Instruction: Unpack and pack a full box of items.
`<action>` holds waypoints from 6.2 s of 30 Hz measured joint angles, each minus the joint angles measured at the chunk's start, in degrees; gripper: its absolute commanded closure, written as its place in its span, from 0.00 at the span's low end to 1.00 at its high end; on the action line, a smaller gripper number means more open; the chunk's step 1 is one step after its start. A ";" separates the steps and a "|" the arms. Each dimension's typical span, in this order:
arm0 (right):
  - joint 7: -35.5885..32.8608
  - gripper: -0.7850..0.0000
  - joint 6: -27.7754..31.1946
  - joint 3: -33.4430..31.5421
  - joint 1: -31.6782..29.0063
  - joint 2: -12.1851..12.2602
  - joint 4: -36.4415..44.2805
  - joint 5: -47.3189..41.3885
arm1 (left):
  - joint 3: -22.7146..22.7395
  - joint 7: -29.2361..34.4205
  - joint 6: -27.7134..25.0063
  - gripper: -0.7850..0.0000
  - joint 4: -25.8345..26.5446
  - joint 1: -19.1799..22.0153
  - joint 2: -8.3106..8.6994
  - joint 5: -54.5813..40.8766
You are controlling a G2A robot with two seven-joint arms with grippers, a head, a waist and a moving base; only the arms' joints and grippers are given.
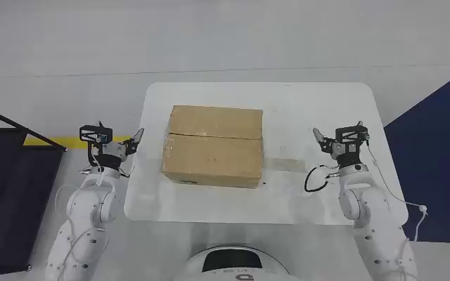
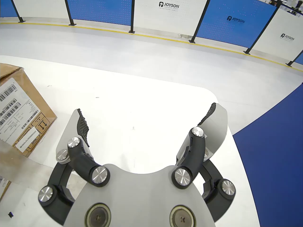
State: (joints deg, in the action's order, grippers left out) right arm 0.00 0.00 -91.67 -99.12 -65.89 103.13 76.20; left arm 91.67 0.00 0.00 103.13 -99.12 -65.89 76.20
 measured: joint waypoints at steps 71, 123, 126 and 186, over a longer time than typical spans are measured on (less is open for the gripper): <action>15.97 0.00 50.23 5.36 1.80 2.60 1.41 7.87 | 0.00 0.00 0.00 0.00 0.00 0.00 0.00 0.00; 8.72 0.00 47.33 10.39 12.05 2.94 -5.08 2.25 | 0.00 0.00 0.00 0.00 0.00 0.00 0.00 0.00; 10.29 0.00 50.78 9.50 10.80 3.41 -3.69 3.78 | 0.00 0.00 0.00 0.00 0.00 0.00 0.00 0.00; 0.69 0.00 41.66 17.40 21.28 3.84 -10.00 7.19 | 0.00 0.00 0.00 0.00 0.00 0.00 0.00 0.00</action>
State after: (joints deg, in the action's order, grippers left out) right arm 0.69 41.66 -74.28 -77.84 -62.05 93.14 83.39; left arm 91.67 0.00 0.00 103.13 -99.12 -65.89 76.20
